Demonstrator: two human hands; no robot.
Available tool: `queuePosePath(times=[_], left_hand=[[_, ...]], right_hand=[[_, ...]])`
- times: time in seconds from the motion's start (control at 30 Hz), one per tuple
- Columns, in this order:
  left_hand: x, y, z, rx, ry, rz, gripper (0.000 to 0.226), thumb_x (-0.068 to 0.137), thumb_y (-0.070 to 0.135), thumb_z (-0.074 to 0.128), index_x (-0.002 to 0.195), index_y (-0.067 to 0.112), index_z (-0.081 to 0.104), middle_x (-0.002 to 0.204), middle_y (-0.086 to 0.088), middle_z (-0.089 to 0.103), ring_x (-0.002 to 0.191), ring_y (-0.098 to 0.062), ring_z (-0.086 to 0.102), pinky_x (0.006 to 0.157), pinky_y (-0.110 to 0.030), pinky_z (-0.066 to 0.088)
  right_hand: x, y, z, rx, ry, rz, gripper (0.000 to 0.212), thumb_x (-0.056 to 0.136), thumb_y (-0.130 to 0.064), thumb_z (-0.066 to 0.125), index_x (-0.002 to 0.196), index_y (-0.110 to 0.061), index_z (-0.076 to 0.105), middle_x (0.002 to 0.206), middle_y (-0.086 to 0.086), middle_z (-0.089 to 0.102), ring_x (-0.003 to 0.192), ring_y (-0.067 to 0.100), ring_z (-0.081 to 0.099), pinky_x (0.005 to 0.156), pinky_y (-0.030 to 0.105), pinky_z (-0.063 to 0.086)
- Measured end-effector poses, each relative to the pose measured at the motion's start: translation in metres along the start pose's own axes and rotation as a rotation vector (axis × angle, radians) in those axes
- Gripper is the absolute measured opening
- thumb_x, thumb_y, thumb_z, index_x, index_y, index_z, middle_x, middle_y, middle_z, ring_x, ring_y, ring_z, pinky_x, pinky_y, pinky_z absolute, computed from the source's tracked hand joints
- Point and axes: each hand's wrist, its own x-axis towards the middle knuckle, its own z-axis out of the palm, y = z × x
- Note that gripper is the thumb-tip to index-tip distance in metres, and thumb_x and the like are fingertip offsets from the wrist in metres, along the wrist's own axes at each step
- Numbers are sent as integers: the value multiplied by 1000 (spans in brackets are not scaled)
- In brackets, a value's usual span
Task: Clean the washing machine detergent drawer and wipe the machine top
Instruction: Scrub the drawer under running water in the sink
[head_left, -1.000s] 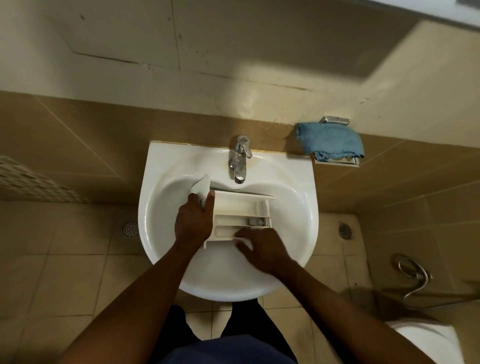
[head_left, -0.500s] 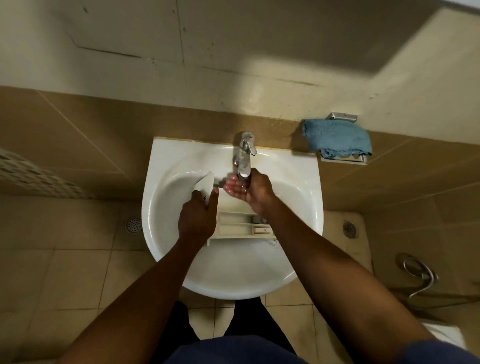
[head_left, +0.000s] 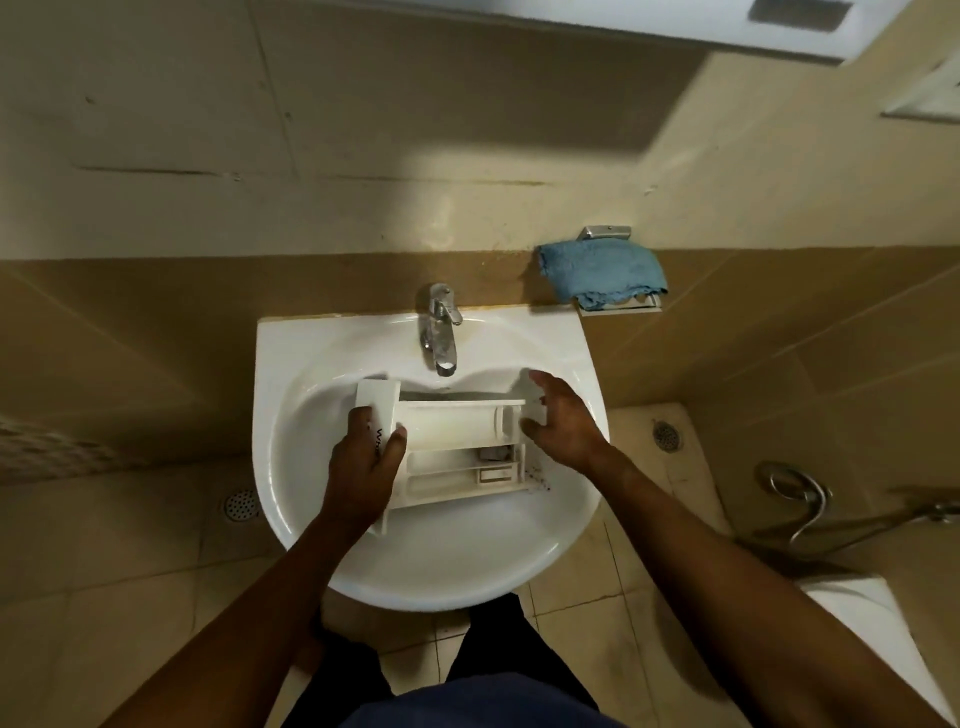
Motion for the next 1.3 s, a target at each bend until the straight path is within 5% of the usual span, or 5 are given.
queuePosePath(times=[0.13,0.23,0.47,0.77,1.3], left_hand=[[-10,-5,-14,36,-37,185,44,98,38,57,128,7,45,90,3,61,73,-2,58,66,-8,41],[-15,-20,-24,73,-91,243,65,93,51,52,141,9,38,114,-8,66,95,-23,66,82,-34,52],[-24,-34,-48,153,-215,477,75,83,51,62,143,11,39,129,-5,60,110,-20,60,88,-32,51],[-29,-48,-63,305,-189,765,64,84,46,64,128,0,55,121,-14,57,107,-26,58,90,-27,47],[-24,-26,-54,103,-137,498,74,89,57,65,144,12,45,137,-3,60,122,-22,60,98,-38,54]], right_hand=[[10,-5,-1,-85,-97,-71,43,87,-9,75,129,-13,66,124,7,69,106,21,66,99,35,53],[11,-5,-3,-84,-19,-109,27,83,-2,76,109,-8,74,110,7,74,101,23,68,95,32,55],[-29,-2,6,-56,59,-95,46,81,-7,81,121,-19,63,107,-4,64,90,11,62,80,20,53],[-60,-13,16,-165,212,-100,64,78,0,76,131,-25,50,111,0,66,95,21,66,78,36,57],[-22,-9,2,-4,289,-113,40,75,-1,85,110,-16,74,102,-3,73,88,13,69,84,30,59]])
